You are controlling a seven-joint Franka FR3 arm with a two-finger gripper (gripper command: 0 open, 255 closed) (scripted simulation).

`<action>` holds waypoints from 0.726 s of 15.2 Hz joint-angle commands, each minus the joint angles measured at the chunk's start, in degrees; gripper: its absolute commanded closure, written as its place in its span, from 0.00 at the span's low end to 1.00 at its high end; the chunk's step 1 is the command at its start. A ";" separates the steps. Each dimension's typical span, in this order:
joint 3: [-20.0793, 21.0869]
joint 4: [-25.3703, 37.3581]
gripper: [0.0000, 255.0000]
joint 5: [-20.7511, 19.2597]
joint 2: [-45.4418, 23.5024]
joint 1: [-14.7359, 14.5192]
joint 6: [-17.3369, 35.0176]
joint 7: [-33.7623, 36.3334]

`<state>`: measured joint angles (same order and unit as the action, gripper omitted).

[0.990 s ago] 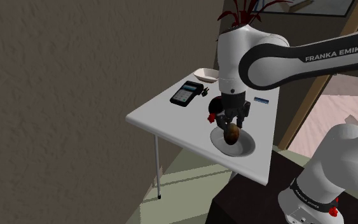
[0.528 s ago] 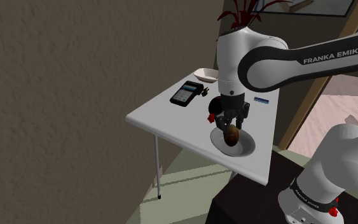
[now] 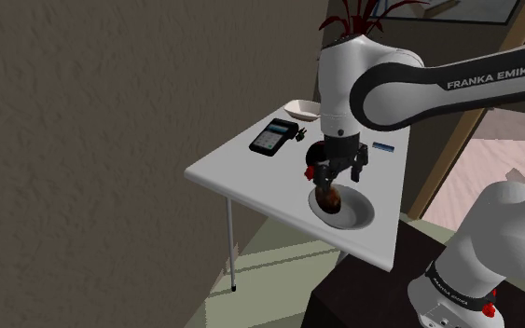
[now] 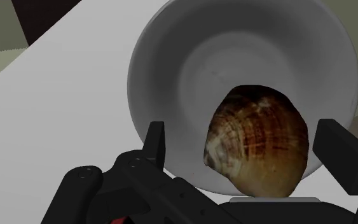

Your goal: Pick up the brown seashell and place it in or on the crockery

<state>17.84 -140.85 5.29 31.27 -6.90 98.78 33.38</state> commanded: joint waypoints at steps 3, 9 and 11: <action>-0.15 7.04 0.00 -0.47 -1.12 0.31 -5.95 0.38; -0.15 7.04 0.00 -0.47 -1.12 0.31 -5.95 0.38; -0.15 7.04 0.00 -0.47 -1.12 0.31 -5.95 0.38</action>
